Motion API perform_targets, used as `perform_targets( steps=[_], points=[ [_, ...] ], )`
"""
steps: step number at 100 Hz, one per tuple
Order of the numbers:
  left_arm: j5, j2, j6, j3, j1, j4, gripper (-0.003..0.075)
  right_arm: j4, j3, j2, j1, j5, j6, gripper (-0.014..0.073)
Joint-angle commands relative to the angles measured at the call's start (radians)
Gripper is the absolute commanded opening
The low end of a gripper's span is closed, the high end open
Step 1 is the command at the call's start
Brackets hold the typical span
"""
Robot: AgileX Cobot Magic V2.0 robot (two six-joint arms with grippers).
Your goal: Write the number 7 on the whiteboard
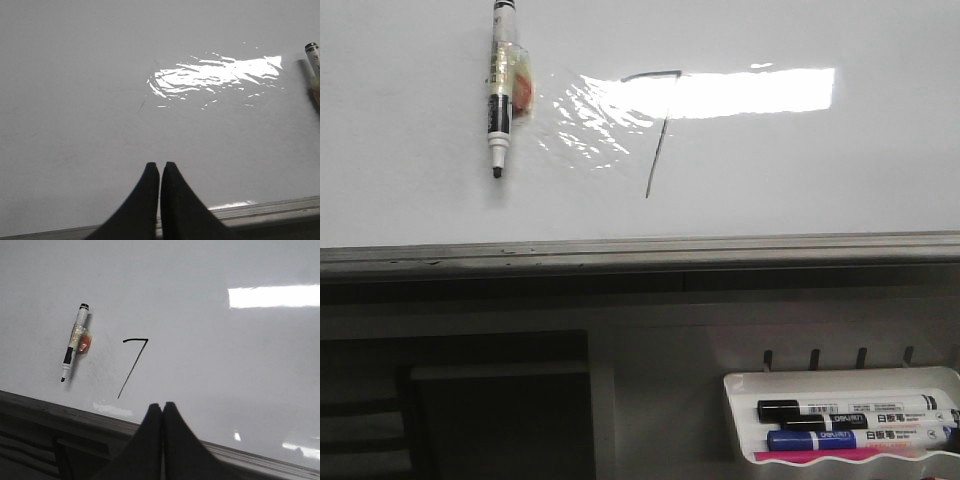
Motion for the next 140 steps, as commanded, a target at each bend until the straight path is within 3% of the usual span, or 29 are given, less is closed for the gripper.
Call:
perform_targets(
  steps=[1,140],
  points=[
    [-0.056,-0.032,-0.013,0.036,0.014,0.006,-0.002,0.033,-0.025,0.011,-0.001,-0.04,-0.008,-0.0065],
    [-0.02,-0.032,-0.013,0.036,0.018,-0.001,-0.002,0.033,-0.025,0.011,-0.001,-0.04,-0.008,-0.0065]
  ],
)
